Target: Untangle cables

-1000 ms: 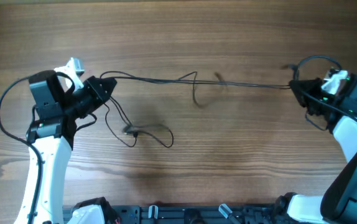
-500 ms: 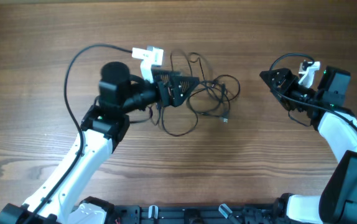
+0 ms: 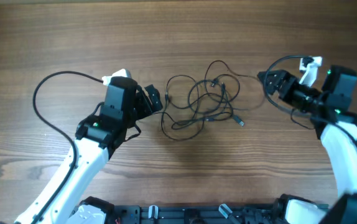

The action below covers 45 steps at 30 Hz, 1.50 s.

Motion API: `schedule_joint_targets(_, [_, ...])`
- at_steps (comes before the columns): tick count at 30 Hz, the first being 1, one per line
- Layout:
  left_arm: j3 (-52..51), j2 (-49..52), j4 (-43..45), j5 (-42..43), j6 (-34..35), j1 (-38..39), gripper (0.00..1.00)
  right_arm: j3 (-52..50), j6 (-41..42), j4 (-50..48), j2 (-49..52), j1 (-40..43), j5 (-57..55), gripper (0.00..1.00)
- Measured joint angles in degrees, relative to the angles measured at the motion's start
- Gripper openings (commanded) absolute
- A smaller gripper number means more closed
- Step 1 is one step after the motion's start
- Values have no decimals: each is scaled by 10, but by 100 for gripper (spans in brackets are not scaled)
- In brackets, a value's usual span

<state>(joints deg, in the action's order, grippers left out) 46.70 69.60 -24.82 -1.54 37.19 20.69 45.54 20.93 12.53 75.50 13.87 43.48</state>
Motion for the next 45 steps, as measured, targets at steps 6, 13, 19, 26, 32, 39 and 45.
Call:
schedule_joint_targets(6, [2,3,-15,-2,0,0,100,13,53,174,-43,-109,-253,100])
schedule_joint_targets(13, [2,6,-24,-2,0,0,100,12,288,218,-4,-179,-317,76])
schedule_joint_targets(19, [2,6,-25,-1,0,0,100,10,462,125,113,-180,-305,64])
schedule_joint_targets(26, [2,6,-26,-2,0,0,100,10,511,102,187,-180,-233,68])
schedule_joint_targets(32, [2,7,-26,-2,0,0,100,10,558,49,202,-191,-226,47])
schedule_joint_targets(39, [2,7,-26,-1,0,0,100,15,497,7,241,-209,-258,4])
schedule_joint_targets(45, [2,7,-26,-1,0,0,100,125,262,33,96,-119,-260,4])
